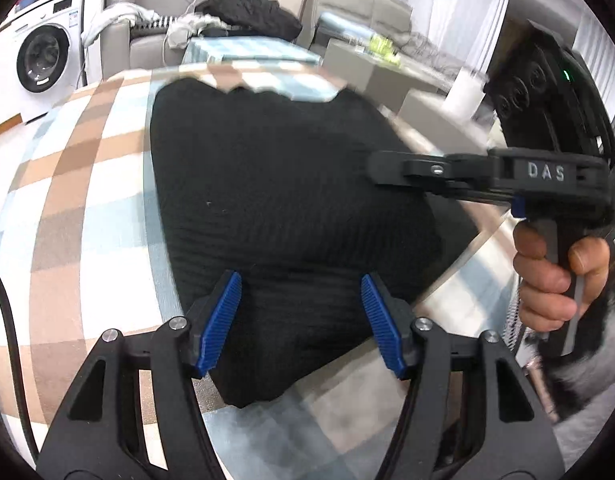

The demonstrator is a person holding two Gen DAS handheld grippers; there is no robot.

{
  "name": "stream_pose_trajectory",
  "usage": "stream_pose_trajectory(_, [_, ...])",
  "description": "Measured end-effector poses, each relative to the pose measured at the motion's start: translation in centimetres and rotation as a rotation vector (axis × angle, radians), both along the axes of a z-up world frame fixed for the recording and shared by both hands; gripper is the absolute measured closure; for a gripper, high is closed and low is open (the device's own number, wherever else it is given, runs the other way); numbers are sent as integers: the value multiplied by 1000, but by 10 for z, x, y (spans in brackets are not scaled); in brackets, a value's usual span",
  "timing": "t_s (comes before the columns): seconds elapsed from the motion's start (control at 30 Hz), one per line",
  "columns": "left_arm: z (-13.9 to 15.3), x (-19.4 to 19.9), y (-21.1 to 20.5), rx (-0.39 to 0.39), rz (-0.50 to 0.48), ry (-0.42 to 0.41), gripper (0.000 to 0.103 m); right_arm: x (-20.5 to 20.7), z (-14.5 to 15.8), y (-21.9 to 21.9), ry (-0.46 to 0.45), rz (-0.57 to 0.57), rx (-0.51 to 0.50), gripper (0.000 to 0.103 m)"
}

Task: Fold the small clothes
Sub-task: 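Grasp the sweater fabric with the right gripper and fold it over the body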

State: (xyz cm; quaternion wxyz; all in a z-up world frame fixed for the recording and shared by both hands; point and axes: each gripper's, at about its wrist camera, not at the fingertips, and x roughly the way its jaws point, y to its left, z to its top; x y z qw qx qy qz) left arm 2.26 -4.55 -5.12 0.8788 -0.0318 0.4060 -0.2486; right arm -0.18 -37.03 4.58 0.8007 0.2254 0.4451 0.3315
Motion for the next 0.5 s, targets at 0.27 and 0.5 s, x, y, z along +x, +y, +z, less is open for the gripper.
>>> stream_pose_trajectory(0.27, [-19,13,5,58,44,58,32,2,-27,-18,110,-95,-180,96])
stream_pose_trajectory(0.5, [-22,10,19,36,75,74,32,-22,-35,-23,165,3,-56,66])
